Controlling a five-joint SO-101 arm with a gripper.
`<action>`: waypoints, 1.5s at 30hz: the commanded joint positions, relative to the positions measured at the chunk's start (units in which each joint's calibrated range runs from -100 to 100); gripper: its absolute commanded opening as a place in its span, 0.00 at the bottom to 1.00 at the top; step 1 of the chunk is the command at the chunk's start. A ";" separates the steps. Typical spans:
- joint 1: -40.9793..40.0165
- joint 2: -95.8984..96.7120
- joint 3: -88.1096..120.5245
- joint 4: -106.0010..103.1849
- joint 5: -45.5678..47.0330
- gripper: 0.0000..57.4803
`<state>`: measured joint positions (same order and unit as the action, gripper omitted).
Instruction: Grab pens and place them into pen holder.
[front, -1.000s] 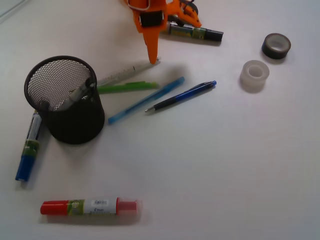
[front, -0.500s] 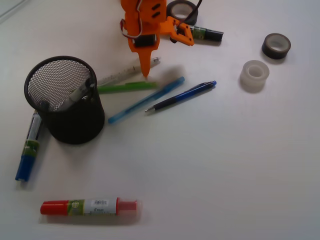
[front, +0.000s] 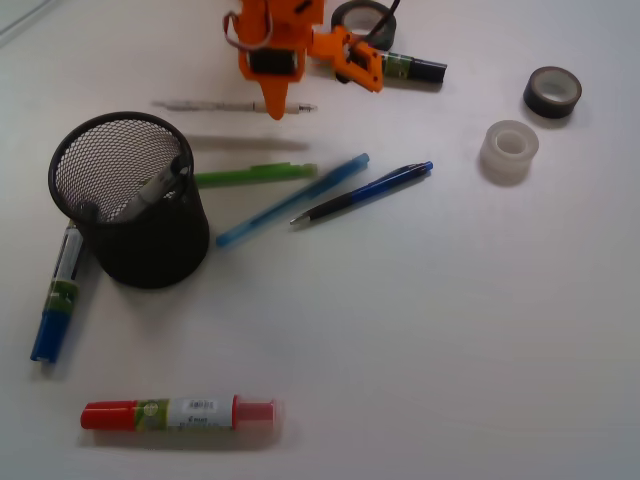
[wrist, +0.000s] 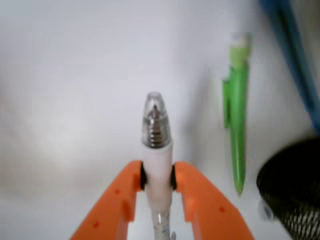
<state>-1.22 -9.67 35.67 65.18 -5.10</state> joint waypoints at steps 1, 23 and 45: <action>3.43 -14.77 0.20 3.41 -5.52 0.01; 4.77 -27.43 3.82 -62.47 -35.16 0.01; 8.06 -4.74 21.49 -109.10 -34.04 0.43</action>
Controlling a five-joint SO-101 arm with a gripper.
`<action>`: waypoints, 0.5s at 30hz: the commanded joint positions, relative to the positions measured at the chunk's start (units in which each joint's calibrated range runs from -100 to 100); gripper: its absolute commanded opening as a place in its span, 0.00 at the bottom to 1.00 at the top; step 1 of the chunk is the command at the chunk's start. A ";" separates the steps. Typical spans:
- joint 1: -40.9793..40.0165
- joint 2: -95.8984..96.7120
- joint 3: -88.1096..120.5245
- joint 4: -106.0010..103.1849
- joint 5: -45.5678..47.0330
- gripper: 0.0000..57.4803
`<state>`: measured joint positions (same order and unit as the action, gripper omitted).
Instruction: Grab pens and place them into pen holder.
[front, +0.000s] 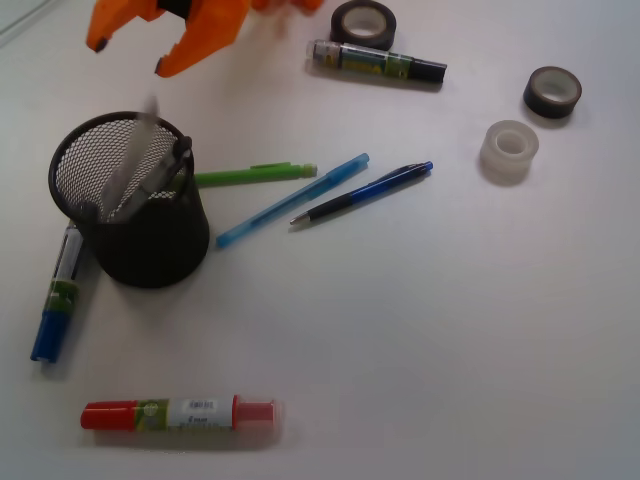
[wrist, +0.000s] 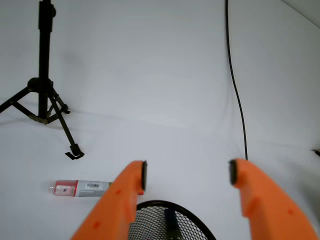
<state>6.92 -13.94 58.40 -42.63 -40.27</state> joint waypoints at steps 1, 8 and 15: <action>-0.08 -0.72 -1.79 -1.02 2.05 0.44; -3.89 -7.35 -8.67 8.51 15.48 0.44; -10.84 -19.51 -15.28 49.98 27.89 0.44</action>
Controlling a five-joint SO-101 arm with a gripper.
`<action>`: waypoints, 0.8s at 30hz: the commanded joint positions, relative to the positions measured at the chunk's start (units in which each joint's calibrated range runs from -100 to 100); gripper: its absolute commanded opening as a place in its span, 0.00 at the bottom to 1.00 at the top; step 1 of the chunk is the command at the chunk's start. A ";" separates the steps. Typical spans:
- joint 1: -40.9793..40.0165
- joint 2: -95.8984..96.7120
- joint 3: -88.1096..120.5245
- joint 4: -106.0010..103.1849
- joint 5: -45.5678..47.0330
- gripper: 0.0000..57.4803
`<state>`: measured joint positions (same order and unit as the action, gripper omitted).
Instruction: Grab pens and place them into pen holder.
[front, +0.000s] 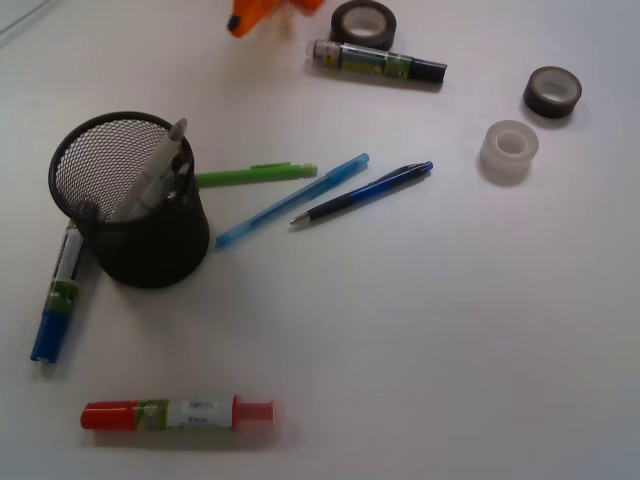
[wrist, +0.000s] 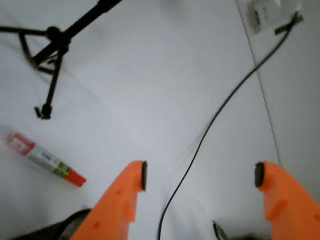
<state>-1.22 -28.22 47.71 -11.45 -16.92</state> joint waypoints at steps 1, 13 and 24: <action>-3.38 -5.99 -5.68 25.27 5.52 0.44; -5.62 8.38 -14.83 70.59 8.40 0.44; -3.30 25.89 -21.80 75.49 9.28 0.44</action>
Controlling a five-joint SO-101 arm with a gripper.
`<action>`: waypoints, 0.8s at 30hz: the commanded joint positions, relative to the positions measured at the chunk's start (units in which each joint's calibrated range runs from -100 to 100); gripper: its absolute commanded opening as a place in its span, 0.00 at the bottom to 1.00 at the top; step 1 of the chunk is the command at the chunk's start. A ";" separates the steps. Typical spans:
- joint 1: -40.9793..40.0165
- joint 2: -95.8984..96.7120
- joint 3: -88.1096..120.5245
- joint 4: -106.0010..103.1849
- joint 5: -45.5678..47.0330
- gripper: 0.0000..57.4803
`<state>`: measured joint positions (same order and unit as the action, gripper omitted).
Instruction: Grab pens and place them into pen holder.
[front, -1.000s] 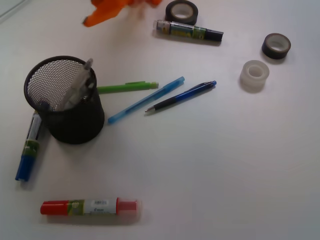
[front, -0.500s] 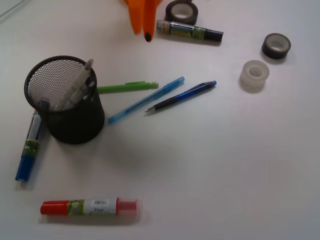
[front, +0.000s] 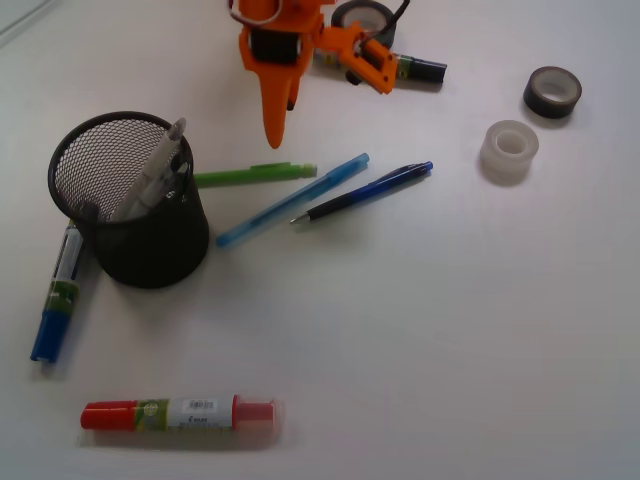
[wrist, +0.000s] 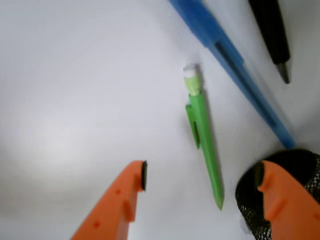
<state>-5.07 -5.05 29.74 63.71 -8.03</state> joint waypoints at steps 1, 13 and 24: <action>0.69 3.73 -4.38 0.33 0.39 0.44; 1.37 17.67 -13.44 0.33 1.47 0.44; 2.26 26.85 -21.59 4.44 4.79 0.10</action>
<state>-2.63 20.56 11.59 66.48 -4.96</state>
